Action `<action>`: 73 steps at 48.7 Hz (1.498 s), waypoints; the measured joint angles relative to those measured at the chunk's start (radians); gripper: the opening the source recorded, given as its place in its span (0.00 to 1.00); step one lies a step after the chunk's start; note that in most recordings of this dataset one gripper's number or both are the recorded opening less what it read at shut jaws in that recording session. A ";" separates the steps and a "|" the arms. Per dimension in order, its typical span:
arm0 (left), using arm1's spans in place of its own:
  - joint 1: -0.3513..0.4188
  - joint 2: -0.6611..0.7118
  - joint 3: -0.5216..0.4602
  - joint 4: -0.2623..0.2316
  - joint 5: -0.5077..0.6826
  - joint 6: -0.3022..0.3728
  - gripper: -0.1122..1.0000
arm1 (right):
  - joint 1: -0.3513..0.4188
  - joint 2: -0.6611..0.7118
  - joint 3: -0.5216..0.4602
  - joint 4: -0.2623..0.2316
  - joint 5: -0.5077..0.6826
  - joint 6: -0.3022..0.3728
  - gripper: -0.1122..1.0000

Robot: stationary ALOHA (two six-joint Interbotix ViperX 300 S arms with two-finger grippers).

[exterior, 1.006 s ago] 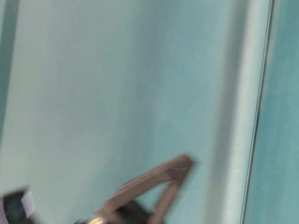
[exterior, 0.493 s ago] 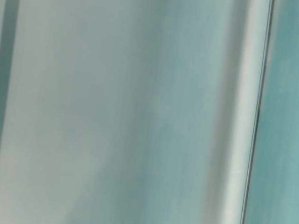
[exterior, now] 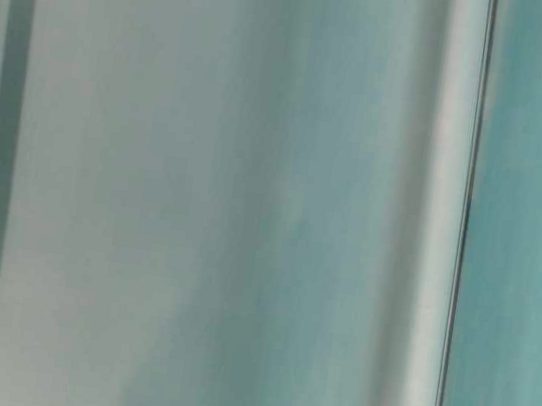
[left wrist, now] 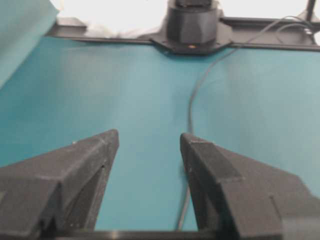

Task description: Insert the USB using both arms.

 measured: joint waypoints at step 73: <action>-0.014 -0.118 0.084 0.008 0.037 -0.101 0.85 | -0.061 -0.052 0.095 0.000 -0.164 0.147 0.87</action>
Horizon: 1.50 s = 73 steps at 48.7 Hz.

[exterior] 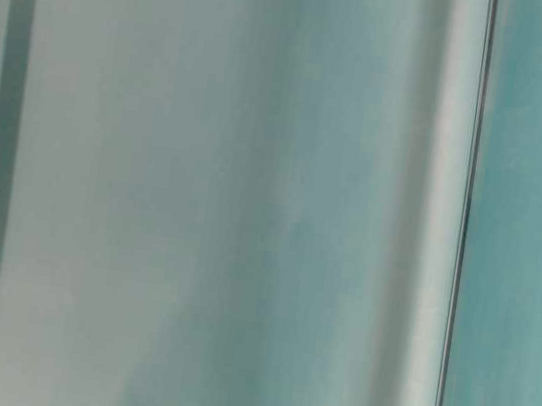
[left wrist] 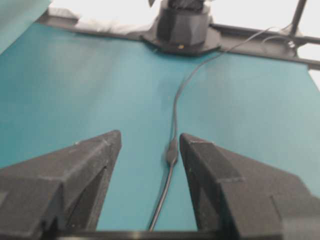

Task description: Insert the USB using both arms.

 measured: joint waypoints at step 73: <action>-0.048 0.012 0.118 0.032 0.118 0.149 0.85 | -0.025 0.000 0.107 -0.021 -0.218 -0.298 0.87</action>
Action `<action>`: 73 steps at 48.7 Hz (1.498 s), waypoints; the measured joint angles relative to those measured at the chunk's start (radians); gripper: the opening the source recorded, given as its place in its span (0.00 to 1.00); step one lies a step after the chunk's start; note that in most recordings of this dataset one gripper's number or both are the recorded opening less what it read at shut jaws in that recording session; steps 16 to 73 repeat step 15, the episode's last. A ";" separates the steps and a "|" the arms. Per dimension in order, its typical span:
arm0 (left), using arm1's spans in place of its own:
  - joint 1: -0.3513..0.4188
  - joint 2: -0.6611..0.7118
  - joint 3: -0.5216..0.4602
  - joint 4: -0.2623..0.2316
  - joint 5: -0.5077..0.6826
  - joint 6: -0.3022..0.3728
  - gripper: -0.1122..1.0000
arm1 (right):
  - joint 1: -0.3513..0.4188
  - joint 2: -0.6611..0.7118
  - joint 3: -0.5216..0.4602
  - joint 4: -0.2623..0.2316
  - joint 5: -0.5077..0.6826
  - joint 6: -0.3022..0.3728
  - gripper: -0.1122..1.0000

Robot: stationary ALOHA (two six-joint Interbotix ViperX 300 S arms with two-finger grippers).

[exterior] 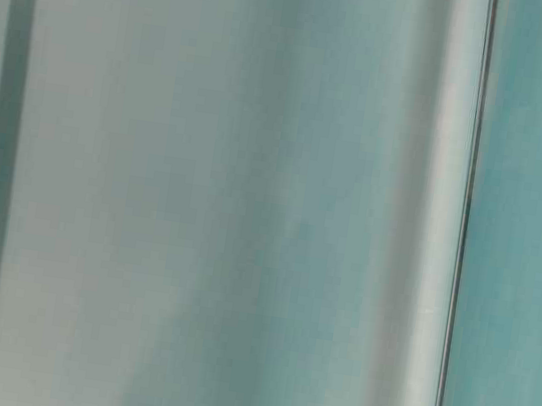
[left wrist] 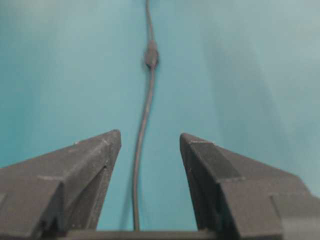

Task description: Insert the USB using both arms.

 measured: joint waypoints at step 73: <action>0.000 0.000 0.002 0.000 0.083 0.002 0.85 | -0.067 0.000 0.002 0.000 0.029 0.008 0.87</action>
